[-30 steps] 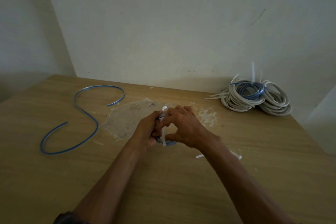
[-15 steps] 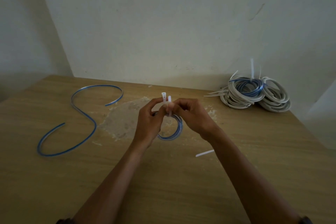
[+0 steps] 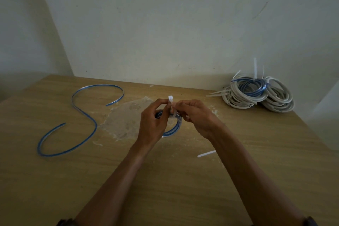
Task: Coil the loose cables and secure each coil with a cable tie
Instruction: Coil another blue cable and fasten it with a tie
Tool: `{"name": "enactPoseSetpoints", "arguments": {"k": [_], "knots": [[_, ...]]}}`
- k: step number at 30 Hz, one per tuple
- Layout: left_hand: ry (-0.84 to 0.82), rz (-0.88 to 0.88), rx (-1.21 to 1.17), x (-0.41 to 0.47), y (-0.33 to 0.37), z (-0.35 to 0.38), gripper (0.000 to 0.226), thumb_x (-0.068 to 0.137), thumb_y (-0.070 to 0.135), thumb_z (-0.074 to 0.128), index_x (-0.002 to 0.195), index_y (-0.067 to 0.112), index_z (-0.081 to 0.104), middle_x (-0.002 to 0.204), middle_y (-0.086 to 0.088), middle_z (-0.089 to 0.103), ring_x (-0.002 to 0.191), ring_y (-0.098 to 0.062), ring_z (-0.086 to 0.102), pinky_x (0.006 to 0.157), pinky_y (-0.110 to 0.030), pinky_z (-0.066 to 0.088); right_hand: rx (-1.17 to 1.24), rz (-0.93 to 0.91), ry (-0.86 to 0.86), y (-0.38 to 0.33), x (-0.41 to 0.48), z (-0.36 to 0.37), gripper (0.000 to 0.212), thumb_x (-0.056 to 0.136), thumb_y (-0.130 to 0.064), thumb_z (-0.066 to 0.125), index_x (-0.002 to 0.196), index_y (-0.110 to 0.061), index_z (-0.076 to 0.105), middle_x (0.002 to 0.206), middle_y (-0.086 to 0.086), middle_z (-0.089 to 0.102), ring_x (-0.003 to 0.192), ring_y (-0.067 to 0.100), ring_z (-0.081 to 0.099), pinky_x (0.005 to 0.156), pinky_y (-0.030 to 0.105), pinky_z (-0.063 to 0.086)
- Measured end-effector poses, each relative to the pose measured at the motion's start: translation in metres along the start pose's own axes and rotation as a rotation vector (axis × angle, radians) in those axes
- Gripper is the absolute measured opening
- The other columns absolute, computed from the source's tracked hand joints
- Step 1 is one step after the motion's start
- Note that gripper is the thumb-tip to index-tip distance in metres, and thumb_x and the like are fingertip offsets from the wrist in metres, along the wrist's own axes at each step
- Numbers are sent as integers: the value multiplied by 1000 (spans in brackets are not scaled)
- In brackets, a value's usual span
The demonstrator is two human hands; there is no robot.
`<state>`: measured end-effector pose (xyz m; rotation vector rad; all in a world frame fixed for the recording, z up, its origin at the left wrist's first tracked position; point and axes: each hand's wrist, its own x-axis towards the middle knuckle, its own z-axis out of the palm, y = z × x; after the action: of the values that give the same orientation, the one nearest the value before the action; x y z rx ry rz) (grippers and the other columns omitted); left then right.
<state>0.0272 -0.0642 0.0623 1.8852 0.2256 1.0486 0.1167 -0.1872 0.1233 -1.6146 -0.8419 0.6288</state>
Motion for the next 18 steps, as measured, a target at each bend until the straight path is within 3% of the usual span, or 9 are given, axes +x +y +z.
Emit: {"name": "enactPoseSetpoints", "arguments": {"k": [5,10,14,18], "knots": [[-38,44,61,0,-3,3,19,102,29,60,115,19,70,90,2,77,79,-10,75,72,-43,61,48,50,29,2,3,-4,31,101,-28,57,88,-10,78,79,0,66,79,13,51,82,33,37],[-37,43,53,0,-6,4,21,103,31,60,116,19,69,89,2,77,77,-13,75,70,-46,61,49,53,13,2,3,-4,30,101,-27,56,89,-11,78,79,-4,71,71,3,57,80,30,39],[-30,69,52,-1,-7,2,18,103,36,59,112,24,69,83,2,76,69,-19,73,62,-50,58,7,6,-32,3,3,-6,26,102,-25,57,91,-14,77,75,-11,71,71,0,59,73,18,45],[35,44,61,0,-7,0,17,102,32,60,100,18,69,75,4,73,62,-17,70,57,-48,55,-99,-35,-121,5,1,-11,21,101,-14,59,88,-16,75,73,-16,70,68,-7,59,63,5,43]]}}
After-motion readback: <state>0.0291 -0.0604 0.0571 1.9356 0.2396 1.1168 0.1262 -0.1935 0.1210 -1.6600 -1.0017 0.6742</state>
